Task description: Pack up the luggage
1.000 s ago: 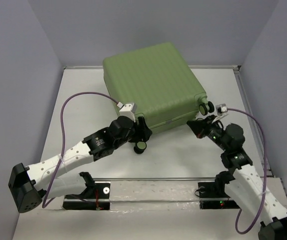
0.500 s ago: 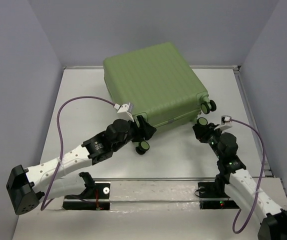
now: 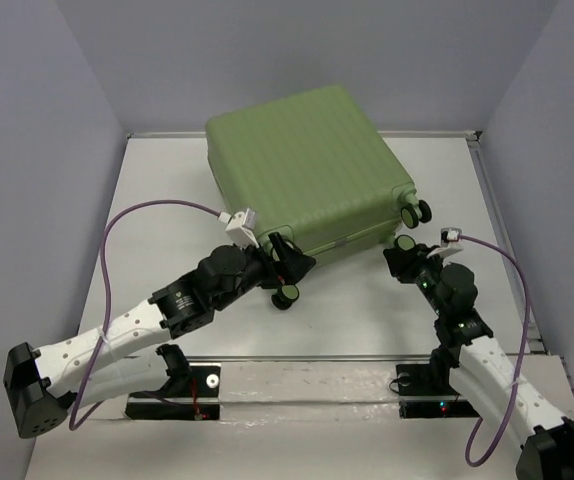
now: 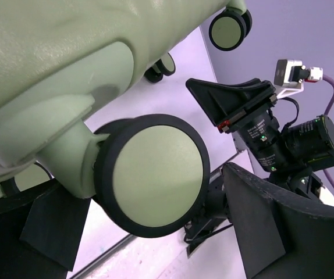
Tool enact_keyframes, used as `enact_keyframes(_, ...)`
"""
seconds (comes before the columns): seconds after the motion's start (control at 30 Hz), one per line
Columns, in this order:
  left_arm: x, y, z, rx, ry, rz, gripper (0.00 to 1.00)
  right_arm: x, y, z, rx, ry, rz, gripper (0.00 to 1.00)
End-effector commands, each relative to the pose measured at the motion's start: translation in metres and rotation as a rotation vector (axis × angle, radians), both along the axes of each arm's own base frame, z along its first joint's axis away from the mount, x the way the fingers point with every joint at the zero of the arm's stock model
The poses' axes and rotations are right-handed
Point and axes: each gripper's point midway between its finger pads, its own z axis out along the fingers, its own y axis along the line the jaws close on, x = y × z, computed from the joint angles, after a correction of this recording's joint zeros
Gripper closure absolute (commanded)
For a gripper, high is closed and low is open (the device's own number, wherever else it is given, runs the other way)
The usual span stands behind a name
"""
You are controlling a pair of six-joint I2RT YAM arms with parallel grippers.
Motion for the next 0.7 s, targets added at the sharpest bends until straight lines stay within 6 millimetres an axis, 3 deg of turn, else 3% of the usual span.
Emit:
enact_keyframes(0.0, -0.012, 0.001, 0.105, -0.356, -0.131, -0.024, 0.01, 0.003, -0.001, 0.016, -0.021, -0.04, 0.0, 0.65)
enact_keyframes(0.2, -0.014, 0.004, 0.087, -0.461, -0.018, 0.006, 0.01, 0.002, 0.0, 0.017, -0.016, -0.04, 0.009, 0.65)
enact_keyframes(0.27, -0.014, 0.011, 0.078, -0.523, -0.004, 0.029, 0.01, 0.001, 0.001, 0.018, -0.018, -0.044, 0.017, 0.65)
enact_keyframes(0.33, -0.011, 0.022, 0.081, -0.581, -0.014, 0.072, 0.01, 0.0, 0.001, 0.016, -0.03, -0.039, 0.021, 0.64)
enact_keyframes(0.37, -0.008, 0.026, 0.074, -0.579, -0.016, 0.097, 0.01, 0.0, 0.001, 0.015, -0.034, -0.037, 0.02, 0.64)
enact_keyframes(0.57, -0.008, 0.031, 0.079, -0.592, -0.039, 0.107, 0.01, -0.001, 0.0, 0.007, -0.04, -0.016, 0.021, 0.64)
enact_keyframes(0.67, -0.011, 0.028, 0.062, -0.564, -0.006, 0.096, 0.01, -0.002, 0.002, 0.007, -0.034, -0.016, 0.028, 0.64)
